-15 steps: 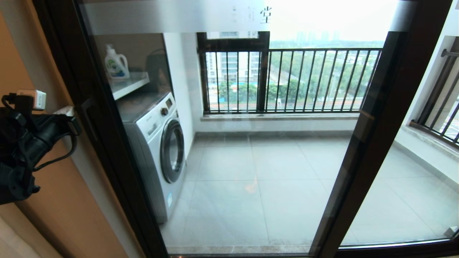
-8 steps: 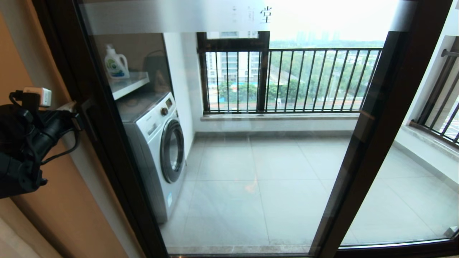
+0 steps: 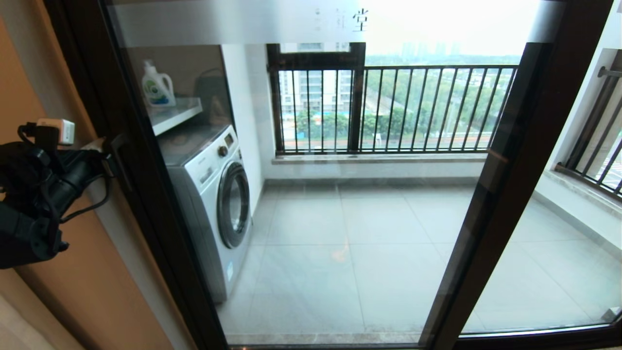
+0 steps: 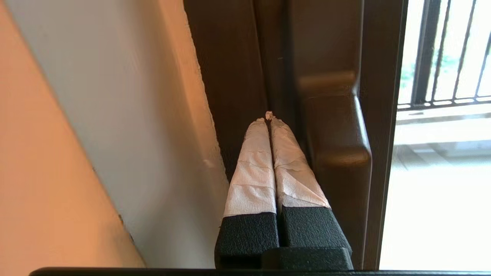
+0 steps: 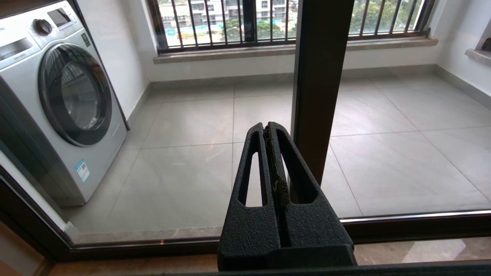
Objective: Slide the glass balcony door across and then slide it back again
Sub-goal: Open the slid door
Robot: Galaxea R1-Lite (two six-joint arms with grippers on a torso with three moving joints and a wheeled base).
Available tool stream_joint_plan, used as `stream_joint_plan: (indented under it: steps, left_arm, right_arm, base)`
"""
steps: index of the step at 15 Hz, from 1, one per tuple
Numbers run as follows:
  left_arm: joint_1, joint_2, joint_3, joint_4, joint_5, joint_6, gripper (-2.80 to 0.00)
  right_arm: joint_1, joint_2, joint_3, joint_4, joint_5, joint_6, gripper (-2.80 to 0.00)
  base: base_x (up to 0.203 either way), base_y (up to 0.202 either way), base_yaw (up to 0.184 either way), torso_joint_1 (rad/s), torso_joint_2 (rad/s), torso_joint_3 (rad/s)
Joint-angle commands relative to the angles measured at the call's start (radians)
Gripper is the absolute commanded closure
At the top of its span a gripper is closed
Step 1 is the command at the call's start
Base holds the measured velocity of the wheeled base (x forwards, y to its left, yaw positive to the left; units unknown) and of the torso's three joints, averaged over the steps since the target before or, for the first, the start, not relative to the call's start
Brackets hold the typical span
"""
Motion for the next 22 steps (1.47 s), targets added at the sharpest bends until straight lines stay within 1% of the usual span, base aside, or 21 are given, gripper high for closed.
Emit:
stream_joint_plan:
  steps: [1,5,9,16,22]
  left_arm:
    - [-0.017,-0.011,0.001,-0.009,-0.002,0.001,0.00]
    - [-0.030,-0.023,-0.006,-0.009,0.007,0.001,0.00]
    - [-0.045,-0.030,0.010,-0.009,0.012,0.001,0.00]
    - [-0.050,-0.031,0.043,-0.011,0.010,0.001,0.00]
    - [-0.088,-0.031,0.060,-0.027,0.012,0.003,0.00]
  right_arm:
    - [0.000,0.001,0.011,0.000,0.000,0.000,0.00]
    - [0.000,0.001,0.011,0.000,0.000,0.000,0.00]
    - [0.000,0.001,0.012,0.000,0.000,0.000,0.00]
    - [0.000,0.001,0.011,0.000,0.000,0.000,0.00]
    - [0.000,0.001,0.012,0.000,0.000,0.000,0.00]
  base:
    - [0.000,0.000,0.000,0.000,0.00,0.000]
    - [0.000,0.000,0.000,0.000,0.00,0.000]
    - [0.000,0.000,0.000,0.000,0.00,0.000]
    - [0.000,0.000,0.000,0.000,0.00,0.000]
    - [0.000,0.000,0.000,0.000,0.00,0.000]
